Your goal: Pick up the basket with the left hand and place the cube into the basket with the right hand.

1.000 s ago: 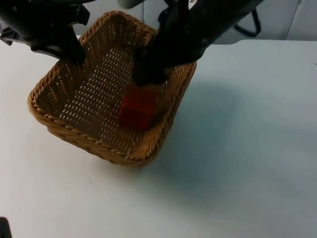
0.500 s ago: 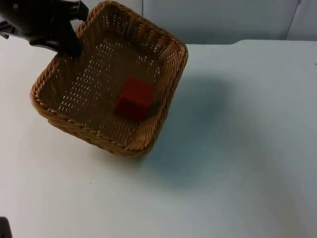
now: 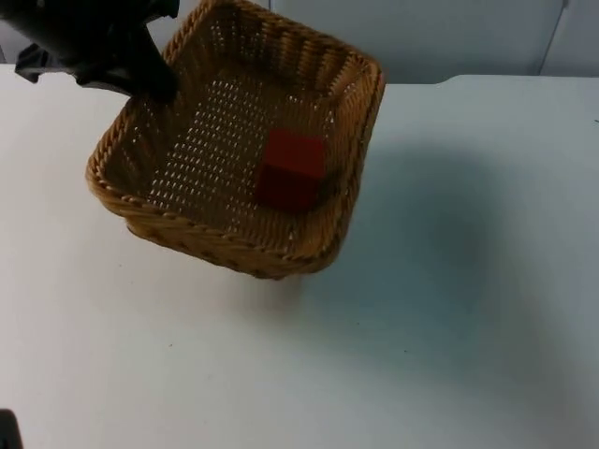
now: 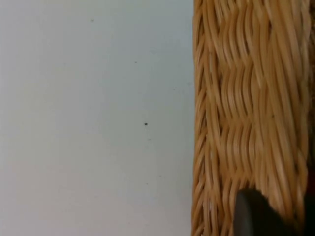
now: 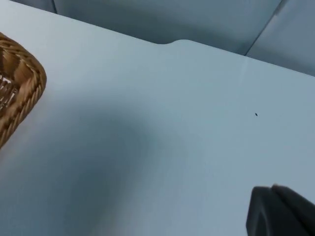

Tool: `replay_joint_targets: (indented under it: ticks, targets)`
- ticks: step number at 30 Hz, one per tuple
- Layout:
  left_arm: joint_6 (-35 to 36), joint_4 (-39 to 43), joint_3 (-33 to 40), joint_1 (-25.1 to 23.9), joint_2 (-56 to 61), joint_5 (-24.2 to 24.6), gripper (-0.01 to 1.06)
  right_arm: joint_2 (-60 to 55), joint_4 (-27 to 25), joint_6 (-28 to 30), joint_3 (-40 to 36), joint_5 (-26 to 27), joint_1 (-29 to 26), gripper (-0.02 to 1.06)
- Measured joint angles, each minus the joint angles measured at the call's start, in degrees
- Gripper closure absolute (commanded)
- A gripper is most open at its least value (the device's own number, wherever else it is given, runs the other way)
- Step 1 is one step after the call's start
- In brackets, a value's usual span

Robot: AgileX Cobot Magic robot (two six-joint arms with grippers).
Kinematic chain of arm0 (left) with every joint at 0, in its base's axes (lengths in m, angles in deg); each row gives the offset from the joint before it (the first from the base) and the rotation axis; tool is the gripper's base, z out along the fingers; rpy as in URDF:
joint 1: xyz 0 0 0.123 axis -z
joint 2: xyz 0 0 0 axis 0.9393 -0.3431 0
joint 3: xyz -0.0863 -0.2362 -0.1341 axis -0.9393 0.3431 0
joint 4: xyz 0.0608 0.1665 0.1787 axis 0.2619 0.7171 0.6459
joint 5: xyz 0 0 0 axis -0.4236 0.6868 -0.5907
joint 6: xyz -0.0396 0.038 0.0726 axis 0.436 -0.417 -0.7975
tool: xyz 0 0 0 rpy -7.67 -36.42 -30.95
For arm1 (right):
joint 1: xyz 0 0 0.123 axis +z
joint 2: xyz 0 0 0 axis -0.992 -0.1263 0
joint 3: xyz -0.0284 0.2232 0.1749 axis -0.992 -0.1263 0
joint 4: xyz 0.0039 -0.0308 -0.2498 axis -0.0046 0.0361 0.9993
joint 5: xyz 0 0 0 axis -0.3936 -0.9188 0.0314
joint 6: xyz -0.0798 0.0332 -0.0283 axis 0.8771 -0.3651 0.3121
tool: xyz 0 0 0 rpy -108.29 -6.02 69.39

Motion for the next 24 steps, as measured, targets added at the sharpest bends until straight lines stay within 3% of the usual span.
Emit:
replay_joint_targets:
  ticks: [16, 18, 20, 21, 24]
  targets:
    - [-1.27, -3.02, -0.08, 2.54, -10.13, 1.07, 1.01, 0.00, 0.00, 0.87, 0.00, 0.40, 0.00, 1.05]
    - [-3.25, -3.02, -0.08, 2.54, -10.35, 0.83, 0.89, 0.00, 0.00, 1.16, 0.00, 0.80, 0.00, 1.05]
    - [-4.16, -3.13, -0.08, 2.54, -10.48, 0.83, 0.60, 0.00, 0.00, 1.14, 0.00, 0.90, 0.00, 1.05]
    - [-5.09, -3.10, -0.08, 2.54, -10.48, 0.94, 0.60, 0.00, 0.00, 1.27, 0.00, 1.02, 0.00, 1.05]
    - [-7.30, -3.10, -0.08, 2.54, -10.48, 0.81, 0.17, 0.00, -0.24, 1.59, 0.00, 1.57, 0.00, 1.05]
